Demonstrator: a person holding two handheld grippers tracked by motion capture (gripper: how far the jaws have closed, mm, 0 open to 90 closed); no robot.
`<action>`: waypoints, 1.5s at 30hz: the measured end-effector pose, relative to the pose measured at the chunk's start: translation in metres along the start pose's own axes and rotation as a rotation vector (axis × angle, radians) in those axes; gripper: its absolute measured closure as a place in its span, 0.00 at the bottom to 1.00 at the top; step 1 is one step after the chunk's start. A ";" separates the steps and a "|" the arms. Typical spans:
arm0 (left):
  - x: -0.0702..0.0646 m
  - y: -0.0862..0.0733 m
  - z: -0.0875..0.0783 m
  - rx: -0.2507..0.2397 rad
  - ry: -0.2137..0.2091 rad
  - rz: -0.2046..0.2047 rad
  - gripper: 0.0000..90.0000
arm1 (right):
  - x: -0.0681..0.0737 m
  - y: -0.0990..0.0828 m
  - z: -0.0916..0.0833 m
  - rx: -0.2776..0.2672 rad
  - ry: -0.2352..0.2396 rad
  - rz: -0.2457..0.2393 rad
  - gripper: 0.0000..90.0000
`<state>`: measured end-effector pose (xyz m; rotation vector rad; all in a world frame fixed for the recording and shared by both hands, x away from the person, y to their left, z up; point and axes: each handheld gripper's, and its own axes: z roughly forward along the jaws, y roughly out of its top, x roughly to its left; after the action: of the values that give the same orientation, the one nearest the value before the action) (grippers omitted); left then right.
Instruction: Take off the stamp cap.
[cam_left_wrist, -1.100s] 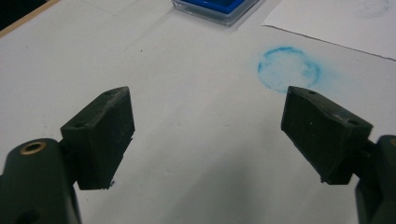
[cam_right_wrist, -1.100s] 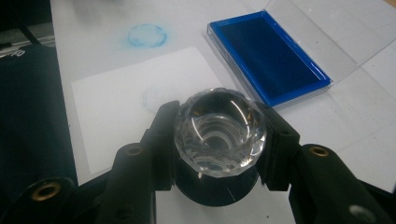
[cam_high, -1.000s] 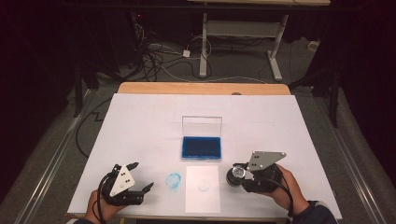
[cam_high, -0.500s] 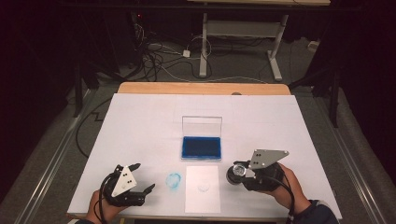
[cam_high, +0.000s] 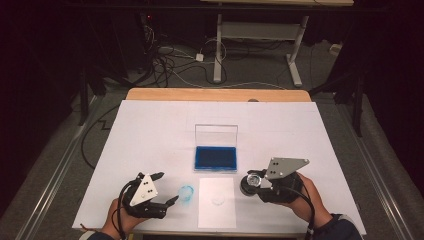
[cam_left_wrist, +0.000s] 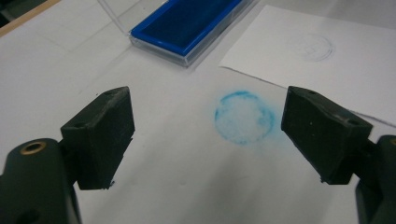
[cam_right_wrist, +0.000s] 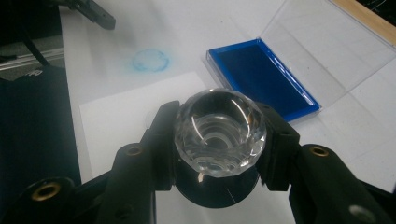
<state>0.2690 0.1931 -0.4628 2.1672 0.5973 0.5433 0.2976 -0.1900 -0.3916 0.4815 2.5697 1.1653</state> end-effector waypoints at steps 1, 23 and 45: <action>-0.001 0.002 0.002 -0.002 -0.009 0.003 0.18 | 0.000 0.001 0.000 -0.003 0.000 -0.001 0.63; -0.018 0.035 0.033 -0.008 -0.086 0.090 0.18 | 0.004 0.016 0.005 -0.023 0.013 -0.015 0.63; -0.030 0.056 0.056 -0.009 -0.161 0.113 0.17 | 0.009 0.030 0.018 -0.040 0.047 -0.027 0.63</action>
<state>0.2896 0.1116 -0.4566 2.2200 0.3863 0.4249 0.3014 -0.1560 -0.3815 0.4143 2.5784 1.2300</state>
